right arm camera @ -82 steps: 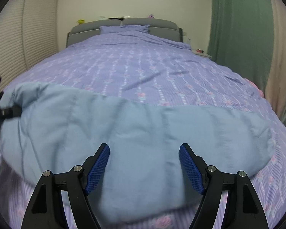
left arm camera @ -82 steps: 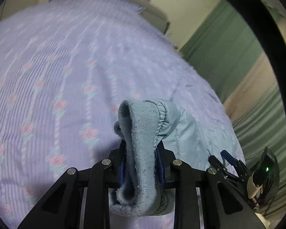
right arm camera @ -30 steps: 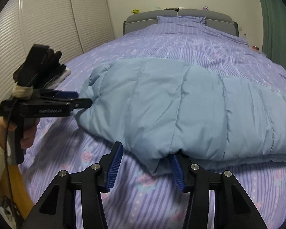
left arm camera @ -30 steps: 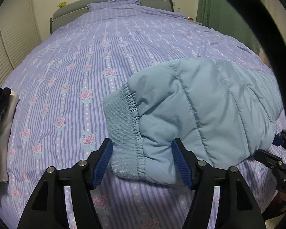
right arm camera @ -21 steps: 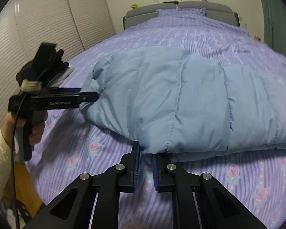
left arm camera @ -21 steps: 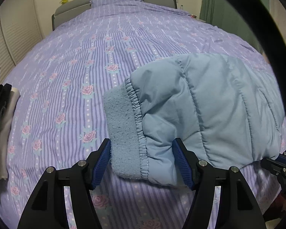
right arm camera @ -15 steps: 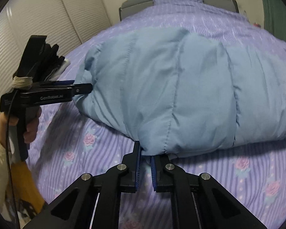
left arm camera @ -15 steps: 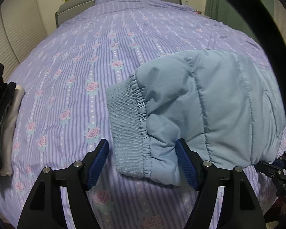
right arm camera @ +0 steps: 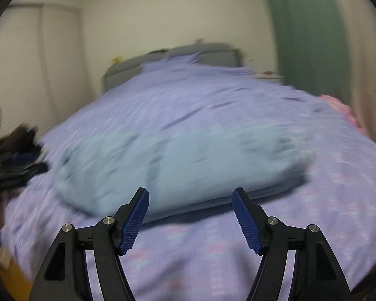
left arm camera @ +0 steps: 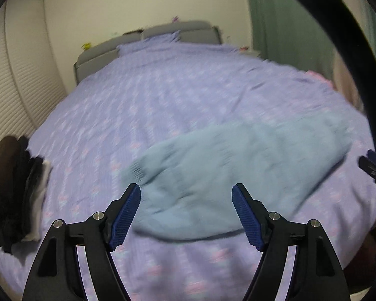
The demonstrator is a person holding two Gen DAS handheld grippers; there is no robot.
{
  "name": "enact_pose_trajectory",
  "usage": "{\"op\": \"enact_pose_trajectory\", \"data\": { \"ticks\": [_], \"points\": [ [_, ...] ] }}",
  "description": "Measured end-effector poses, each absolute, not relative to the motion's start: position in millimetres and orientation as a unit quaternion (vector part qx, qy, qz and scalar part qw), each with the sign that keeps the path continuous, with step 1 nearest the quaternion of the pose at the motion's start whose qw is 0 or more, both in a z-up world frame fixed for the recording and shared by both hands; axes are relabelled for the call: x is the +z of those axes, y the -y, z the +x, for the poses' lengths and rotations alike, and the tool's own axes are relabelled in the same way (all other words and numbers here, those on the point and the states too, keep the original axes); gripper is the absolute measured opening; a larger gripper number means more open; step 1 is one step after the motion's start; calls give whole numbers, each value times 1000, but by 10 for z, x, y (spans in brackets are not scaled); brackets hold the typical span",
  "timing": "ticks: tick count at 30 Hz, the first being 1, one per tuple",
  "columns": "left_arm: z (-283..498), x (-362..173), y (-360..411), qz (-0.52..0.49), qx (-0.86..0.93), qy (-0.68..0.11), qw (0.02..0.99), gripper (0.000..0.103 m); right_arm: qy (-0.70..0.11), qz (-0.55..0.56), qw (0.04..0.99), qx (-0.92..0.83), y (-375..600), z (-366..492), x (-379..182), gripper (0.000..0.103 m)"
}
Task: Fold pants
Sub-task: 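Grasp the striped cuffs with the right tool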
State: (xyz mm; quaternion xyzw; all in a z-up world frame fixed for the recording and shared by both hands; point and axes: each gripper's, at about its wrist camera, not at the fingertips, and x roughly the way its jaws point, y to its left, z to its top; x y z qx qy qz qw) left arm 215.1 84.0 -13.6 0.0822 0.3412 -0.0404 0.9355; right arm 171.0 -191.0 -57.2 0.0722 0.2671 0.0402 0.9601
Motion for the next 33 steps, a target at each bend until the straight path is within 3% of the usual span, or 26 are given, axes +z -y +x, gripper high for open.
{"op": "enact_pose_trajectory", "data": {
  "ticks": [8, 13, 19, 29, 33],
  "points": [
    [2322, -108, 30, 74, -109, -313, 941, 74, -250, 176, 952, -19, 2895, 1892, -658, 75],
    [2543, -269, 360, 37, -136, -343, 929, 51, -257, 262, 930, 5, 3185, 2113, -870, 79],
    [2736, -457, 592, 39, -138, -369, 918, 35, -278, 309, 909, 25, 3304, 2404, -1125, 79],
    [2944, -813, 752, 90, -113, -395, 907, 23, -305, 374, 874, 60, 3409, 2769, -1458, 79],
    [3022, -950, 647, 90, -100, -416, 899, 14, -305, 384, 869, 70, 3411, 2837, -1503, 79]
  ]
}}
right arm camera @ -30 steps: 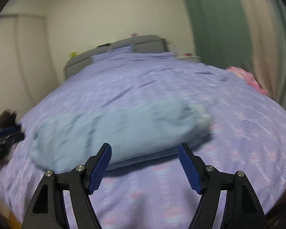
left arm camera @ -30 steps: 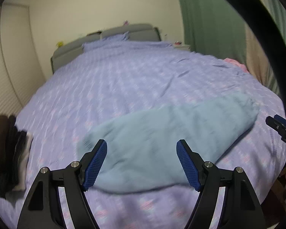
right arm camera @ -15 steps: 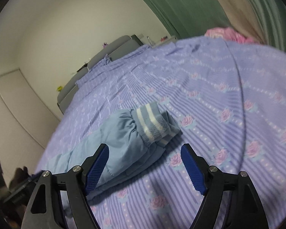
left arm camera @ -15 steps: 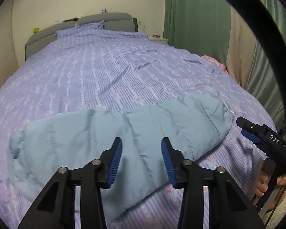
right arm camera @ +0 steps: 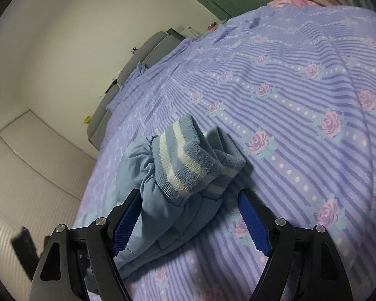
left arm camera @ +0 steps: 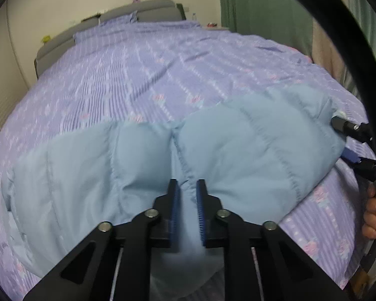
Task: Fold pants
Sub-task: 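Grasp the striped cuffs with the right tool, then lift the cuffs with the right tool and fold them onto the pants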
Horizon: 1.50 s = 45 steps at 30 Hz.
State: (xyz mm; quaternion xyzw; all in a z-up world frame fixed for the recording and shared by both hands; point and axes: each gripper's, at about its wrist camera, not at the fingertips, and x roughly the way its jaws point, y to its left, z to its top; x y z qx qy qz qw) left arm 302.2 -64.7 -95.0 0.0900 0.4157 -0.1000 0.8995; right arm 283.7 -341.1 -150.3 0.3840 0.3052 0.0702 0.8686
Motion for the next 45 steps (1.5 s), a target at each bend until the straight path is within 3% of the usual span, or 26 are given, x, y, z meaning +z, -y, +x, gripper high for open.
{"op": "enact_pose_trajectory", "data": {
  "ticks": [16, 20, 23, 31, 32, 34, 36, 39, 42, 45],
  "points": [
    [3096, -1112, 310, 40, -74, -449, 890, 6, -317, 362, 873, 83, 3318, 3124, -1526, 78],
    [3105, -1135, 226, 11, -78, -456, 887, 5, -326, 346, 876, 82, 3268, 3176, -1494, 53],
    [3107, -1145, 238, 13, -78, -457, 886, 5, -313, 328, 888, 77, 3226, 3080, -1336, 44],
    [3109, -1019, 105, -35, -93, -455, 885, 4, -232, 107, 966, 41, 2506, 2623, -372, 41],
    [3031, -899, 75, -37, -96, -440, 892, 7, -226, 91, 969, 40, 2447, 2590, -289, 41],
    [2895, -713, 20, -35, -96, -413, 905, 31, -212, 67, 974, 46, 2324, 2505, -135, 41],
    [2730, -480, -63, -31, -89, -384, 918, 42, -205, 45, 977, 50, 2191, 2441, -7, 41],
    [2583, -209, -204, -2, -50, -368, 929, 49, -191, 3, 980, 47, 1941, 2364, 134, 41],
    [2461, -47, -420, 14, -17, -353, 935, 63, -178, -38, 982, 52, 1600, 2333, 226, 41],
    [2358, 30, -730, 11, 16, -344, 939, 64, -176, -66, 980, 72, 1259, 2306, 261, 41]
  ]
}}
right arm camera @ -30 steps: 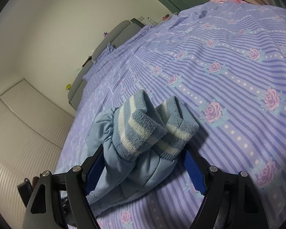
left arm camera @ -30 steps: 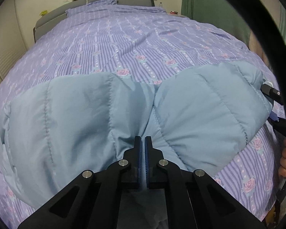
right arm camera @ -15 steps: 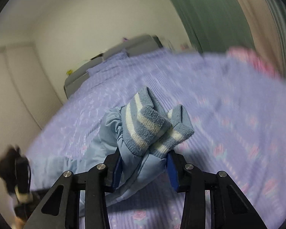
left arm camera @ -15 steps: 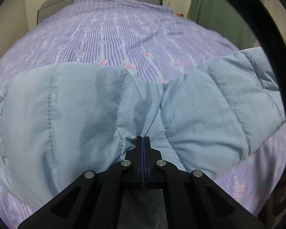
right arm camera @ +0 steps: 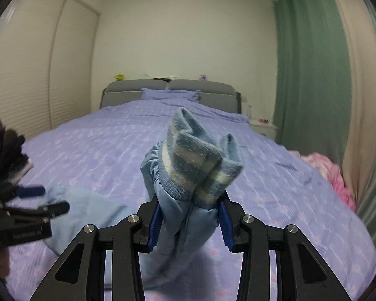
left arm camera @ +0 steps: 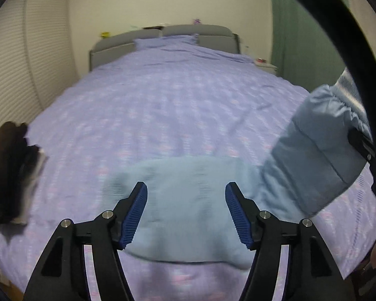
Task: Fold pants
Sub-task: 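Lift the cuffs with the right tool and fold them onto the pants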
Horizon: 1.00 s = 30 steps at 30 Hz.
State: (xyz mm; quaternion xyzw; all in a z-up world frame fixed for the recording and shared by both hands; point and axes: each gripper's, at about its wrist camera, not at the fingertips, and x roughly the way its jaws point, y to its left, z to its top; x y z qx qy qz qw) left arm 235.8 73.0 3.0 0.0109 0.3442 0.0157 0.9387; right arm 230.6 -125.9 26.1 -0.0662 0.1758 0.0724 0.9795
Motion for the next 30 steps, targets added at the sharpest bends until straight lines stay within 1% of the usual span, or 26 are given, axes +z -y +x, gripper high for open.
{"op": "enact_pose_trajectory", "data": {
  "ticks": [7, 10, 18, 21, 23, 26, 28, 30],
  "points": [
    [2158, -116, -1530, -49, 32, -363, 930, 64, -184, -123, 968, 114, 347, 2323, 188, 41],
    [2073, -221, -1789, -53, 47, -366, 928, 64, -194, -146, 962, 127, -5, 2356, 102, 41],
    [1894, -443, -2213, -60, 62, -378, 922, 64, -247, -219, 933, 143, -747, 2517, -401, 41],
    [1848, -507, -2323, -62, 67, -382, 920, 64, -250, -237, 929, 136, -862, 2490, -496, 46],
    [1811, -539, -2383, -67, 72, -385, 917, 64, -252, -236, 927, 145, -891, 2454, -512, 57],
    [1781, -566, -2473, -80, 76, -390, 914, 64, -266, -196, 922, 202, -892, 2411, -478, 68],
    [1764, -564, -2527, -85, 82, -390, 913, 64, -271, -171, 920, 226, -841, 2379, -469, 72],
    [1720, -546, -2566, -85, 91, -389, 913, 64, -277, -135, 918, 248, -749, 2364, -438, 72]
  ]
}}
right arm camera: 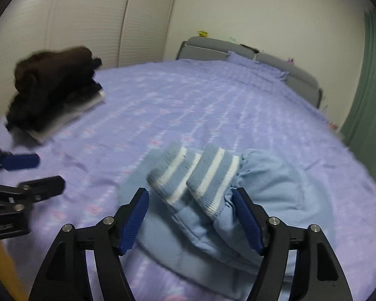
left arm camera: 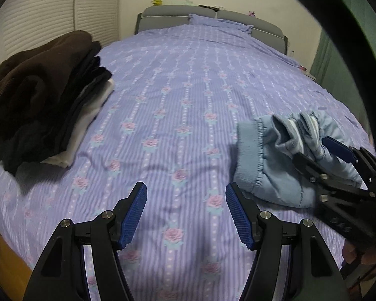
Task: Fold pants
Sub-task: 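Lift the cuffs with the right tool and fold them onto the pants, then grasp the folded bundle at the cuffs with the left tool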
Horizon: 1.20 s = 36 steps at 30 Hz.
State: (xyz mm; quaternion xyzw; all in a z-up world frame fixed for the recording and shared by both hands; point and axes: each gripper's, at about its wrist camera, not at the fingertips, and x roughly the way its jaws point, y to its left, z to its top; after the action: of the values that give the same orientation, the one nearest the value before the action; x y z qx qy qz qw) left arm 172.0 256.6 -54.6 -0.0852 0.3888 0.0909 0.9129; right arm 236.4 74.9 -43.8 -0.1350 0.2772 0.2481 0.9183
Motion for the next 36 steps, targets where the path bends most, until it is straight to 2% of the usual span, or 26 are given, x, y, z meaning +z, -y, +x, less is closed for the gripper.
{"op": "enact_pose_trajectory", "data": {
  "ticks": [4, 8, 15, 19, 23, 30, 36],
  "points": [
    [1626, -457, -2579, -81, 103, -380, 916, 64, -291, -82, 900, 315, -670, 2325, -362, 72],
    [1543, -369, -2529, -79, 104, -365, 922, 65, -269, -79, 902, 329, -657, 2136, -206, 71],
    [1424, -102, -2147, -58, 77, -331, 939, 73, -196, -26, 935, 294, 9, 1735, 195, 72],
    [1460, 18, -1824, -44, 45, -305, 950, 81, -174, 21, 959, 223, 638, 1734, 264, 80],
    [1579, 27, -1526, -35, 41, -293, 954, 88, -199, 72, 966, 146, 1173, 1902, 92, 87],
    [1883, -63, -1202, -35, 34, -303, 952, 88, -262, 197, 936, 130, 1775, 2156, -397, 87],
    [2177, -120, -1345, -114, -4, -307, 945, 83, -299, 236, 914, 138, 1846, 2383, -744, 87]
  ]
}}
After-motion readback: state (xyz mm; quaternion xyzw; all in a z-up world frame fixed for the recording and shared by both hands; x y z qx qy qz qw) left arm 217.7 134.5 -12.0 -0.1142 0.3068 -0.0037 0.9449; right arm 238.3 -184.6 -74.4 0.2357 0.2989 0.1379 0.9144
